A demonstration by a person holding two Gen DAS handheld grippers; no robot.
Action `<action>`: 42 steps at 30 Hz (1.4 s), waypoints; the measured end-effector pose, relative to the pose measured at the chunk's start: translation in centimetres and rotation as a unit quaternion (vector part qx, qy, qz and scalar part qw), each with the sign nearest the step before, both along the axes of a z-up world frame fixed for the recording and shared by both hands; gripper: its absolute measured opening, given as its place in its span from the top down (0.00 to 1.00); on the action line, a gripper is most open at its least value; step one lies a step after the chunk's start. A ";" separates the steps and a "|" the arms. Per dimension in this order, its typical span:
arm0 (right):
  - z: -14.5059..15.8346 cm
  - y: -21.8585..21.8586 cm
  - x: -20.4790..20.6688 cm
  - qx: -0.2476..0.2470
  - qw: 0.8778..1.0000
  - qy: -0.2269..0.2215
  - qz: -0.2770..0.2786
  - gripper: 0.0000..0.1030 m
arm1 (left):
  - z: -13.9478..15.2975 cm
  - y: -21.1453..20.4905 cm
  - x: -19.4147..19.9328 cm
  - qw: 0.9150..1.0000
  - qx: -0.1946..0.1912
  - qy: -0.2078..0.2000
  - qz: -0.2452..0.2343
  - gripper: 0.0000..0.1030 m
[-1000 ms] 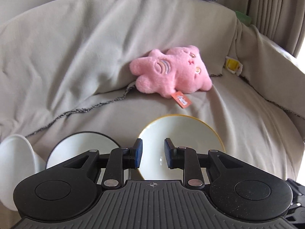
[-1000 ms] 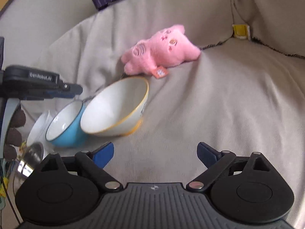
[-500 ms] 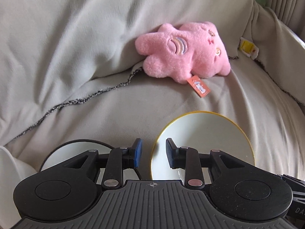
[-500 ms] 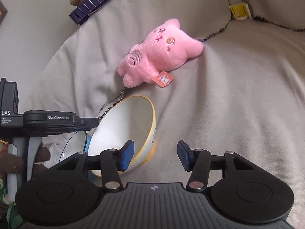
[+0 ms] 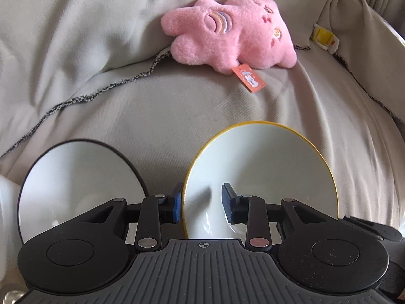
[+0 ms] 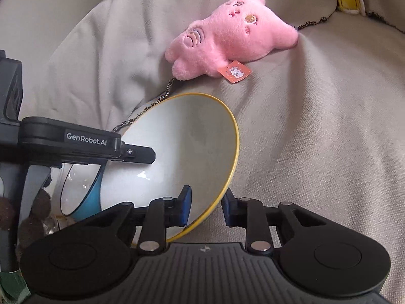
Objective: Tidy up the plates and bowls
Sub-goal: 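Grasp the yellow-rimmed bowl rim with the left gripper and carry it toward the blue bowl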
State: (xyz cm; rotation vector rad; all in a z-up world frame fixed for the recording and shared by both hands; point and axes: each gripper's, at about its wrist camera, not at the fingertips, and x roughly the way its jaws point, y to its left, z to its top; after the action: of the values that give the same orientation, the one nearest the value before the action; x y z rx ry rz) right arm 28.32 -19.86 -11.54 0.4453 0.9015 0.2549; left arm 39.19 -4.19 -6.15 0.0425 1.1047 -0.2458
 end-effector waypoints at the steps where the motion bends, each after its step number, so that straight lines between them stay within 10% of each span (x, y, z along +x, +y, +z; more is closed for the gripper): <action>1: 0.2 -0.2 -0.6 -0.004 1.000 -0.002 0.001 0.75 | 0.0 -0.2 -1.0 1.000 0.007 -0.002 -0.003 0.66; 16: 1.4 -0.1 -7.5 -0.001 0.998 -0.021 0.061 0.74 | -0.9 0.8 -11.6 0.998 0.018 0.047 0.028 0.69; 42: 0.6 -0.2 -7.2 0.005 0.996 -0.039 0.080 0.75 | -2.3 1.8 -12.5 0.989 -0.060 0.105 0.082 0.66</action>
State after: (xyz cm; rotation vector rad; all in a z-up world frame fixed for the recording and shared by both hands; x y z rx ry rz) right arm 21.09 -20.06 -10.95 0.3701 0.8615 0.4200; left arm 26.69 -2.35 -8.43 -0.1836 1.2946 -0.1713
